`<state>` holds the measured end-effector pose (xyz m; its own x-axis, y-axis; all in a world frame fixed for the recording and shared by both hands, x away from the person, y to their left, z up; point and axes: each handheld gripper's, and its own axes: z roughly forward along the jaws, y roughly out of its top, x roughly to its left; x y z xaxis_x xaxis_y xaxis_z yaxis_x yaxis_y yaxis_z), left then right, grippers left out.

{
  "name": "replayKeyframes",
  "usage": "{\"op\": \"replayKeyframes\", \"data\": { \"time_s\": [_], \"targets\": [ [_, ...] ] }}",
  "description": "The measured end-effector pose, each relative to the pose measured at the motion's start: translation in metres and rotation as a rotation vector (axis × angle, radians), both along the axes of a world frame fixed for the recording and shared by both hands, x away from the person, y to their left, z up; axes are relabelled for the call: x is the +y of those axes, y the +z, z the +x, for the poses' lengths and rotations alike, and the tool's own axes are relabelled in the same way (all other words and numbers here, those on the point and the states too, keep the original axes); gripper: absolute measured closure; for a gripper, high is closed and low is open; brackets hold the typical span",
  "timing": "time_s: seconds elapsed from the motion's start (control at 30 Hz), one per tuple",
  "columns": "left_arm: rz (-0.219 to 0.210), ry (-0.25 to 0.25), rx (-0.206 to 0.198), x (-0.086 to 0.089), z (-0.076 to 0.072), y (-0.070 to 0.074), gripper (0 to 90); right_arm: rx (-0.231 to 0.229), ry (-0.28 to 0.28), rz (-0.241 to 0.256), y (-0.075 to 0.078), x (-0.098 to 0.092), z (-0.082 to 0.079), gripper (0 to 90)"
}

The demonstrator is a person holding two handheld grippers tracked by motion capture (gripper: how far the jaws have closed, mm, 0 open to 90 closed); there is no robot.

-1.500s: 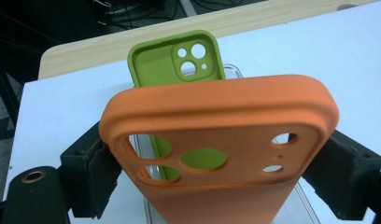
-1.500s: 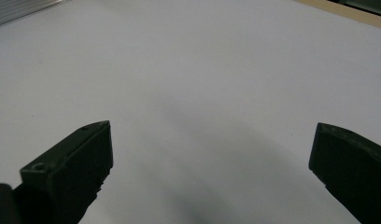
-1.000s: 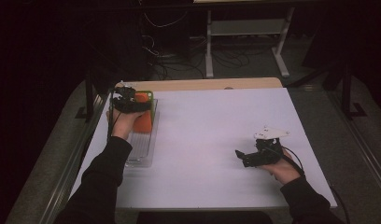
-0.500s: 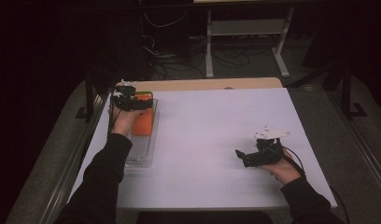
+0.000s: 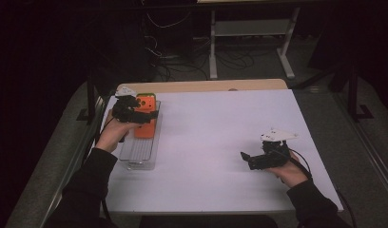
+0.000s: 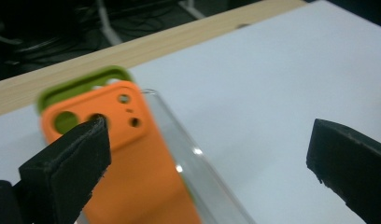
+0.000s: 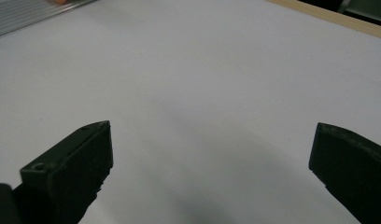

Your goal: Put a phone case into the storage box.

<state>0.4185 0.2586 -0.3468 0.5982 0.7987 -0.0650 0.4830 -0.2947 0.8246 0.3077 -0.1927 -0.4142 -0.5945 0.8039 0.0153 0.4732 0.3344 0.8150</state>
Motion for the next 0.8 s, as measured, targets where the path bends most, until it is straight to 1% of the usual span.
{"op": "replayKeyframes", "data": {
  "time_s": [0.07,0.17,0.2,0.23,0.3,0.33,0.37,0.43,0.47,0.5,0.53,0.57,0.67,0.7,0.8],
  "targets": [
    [-0.004,-0.052,0.001,-0.001,-0.011,0.002,0.0,-0.002,0.001,-0.001,0.001,-0.001,-0.001,0.0],
    [-0.022,-0.106,0.003,-0.004,-0.026,0.002,0.0,-0.005,0.009,0.001,0.002,-0.002,-0.002,0.0],
    [-0.029,-0.136,0.006,-0.005,-0.033,0.001,0.0,-0.005,0.011,0.001,0.002,-0.002,-0.003,0.0],
    [-0.035,-0.161,0.004,-0.006,-0.038,0.000,0.0,-0.006,0.017,0.004,0.002,-0.003,-0.004,0.0],
    [-0.032,-0.199,-0.001,-0.006,-0.049,-0.002,0.0,-0.009,0.027,0.007,0.002,-0.005,-0.007,0.0],
    [-0.033,-0.213,-0.003,-0.006,-0.053,-0.004,0.0,-0.006,0.031,0.011,0.002,-0.006,-0.008,0.0],
    [-0.038,-0.231,-0.008,-0.006,-0.059,-0.006,0.0,-0.005,0.035,0.012,0.002,-0.007,-0.009,0.0],
    [-0.032,-0.259,-0.008,-0.004,-0.066,-0.011,0.0,0.002,0.041,0.010,0.001,-0.008,-0.011,0.0],
    [-0.031,-0.271,-0.005,-0.004,-0.069,-0.012,0.0,-0.002,0.046,0.012,0.001,-0.008,-0.012,0.0],
    [-0.025,-0.282,-0.007,-0.004,-0.074,-0.016,0.0,0.003,0.047,0.013,0.001,-0.009,-0.013,0.0],
    [-0.018,-0.286,-0.001,-0.004,-0.078,-0.019,0.0,-0.001,0.053,0.009,0.000,-0.009,-0.014,0.0],
    [-0.005,-0.297,-0.001,-0.004,-0.081,-0.021,0.0,0.002,0.054,0.009,0.000,-0.010,-0.015,0.0],
    [0.013,-0.311,-0.011,-0.003,-0.089,-0.028,0.0,0.005,0.062,0.017,0.000,-0.011,-0.018,0.0],
    [0.008,-0.305,-0.008,-0.003,-0.091,-0.030,0.0,0.003,0.067,0.016,0.000,-0.011,-0.018,0.0],
    [0.013,-0.314,-0.007,-0.002,-0.095,-0.036,0.0,0.007,0.071,0.015,0.000,-0.012,-0.020,0.0]
  ]
}}
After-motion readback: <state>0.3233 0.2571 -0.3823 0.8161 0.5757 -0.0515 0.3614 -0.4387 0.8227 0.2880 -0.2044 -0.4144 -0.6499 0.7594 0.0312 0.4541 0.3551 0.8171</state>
